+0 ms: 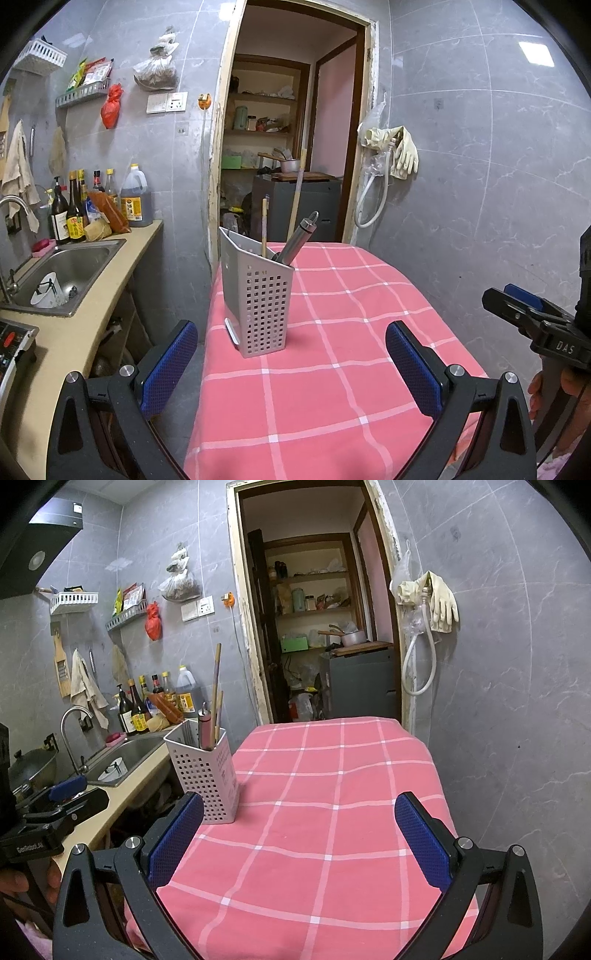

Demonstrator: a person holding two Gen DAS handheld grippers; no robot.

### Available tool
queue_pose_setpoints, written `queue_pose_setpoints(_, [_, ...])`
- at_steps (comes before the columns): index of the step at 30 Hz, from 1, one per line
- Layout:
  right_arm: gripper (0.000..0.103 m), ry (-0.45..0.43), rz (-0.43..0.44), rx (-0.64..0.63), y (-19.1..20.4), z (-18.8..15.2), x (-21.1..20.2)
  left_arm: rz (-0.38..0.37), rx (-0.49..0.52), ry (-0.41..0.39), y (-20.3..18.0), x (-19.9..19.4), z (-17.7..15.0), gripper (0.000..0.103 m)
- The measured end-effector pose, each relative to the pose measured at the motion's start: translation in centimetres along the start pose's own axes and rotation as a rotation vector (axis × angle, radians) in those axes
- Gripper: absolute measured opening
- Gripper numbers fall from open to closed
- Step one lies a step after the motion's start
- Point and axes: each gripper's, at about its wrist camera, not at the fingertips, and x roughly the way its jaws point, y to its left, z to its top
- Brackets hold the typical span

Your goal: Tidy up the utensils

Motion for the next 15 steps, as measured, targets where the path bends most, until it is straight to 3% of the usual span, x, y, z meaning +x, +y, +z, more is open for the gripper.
queue_pose_setpoints(6, [0.102,0.002,0.000,0.001,0.1,-0.3,-0.1,0.042,-0.010,0.009,0.4,0.0,0.1,0.102])
queue_pose_setpoints(15, [0.102,0.017,-0.001,0.004,1.0,-1.8,-0.2,0.033,-0.004,0.023,1.0,0.2,0.2,0.102])
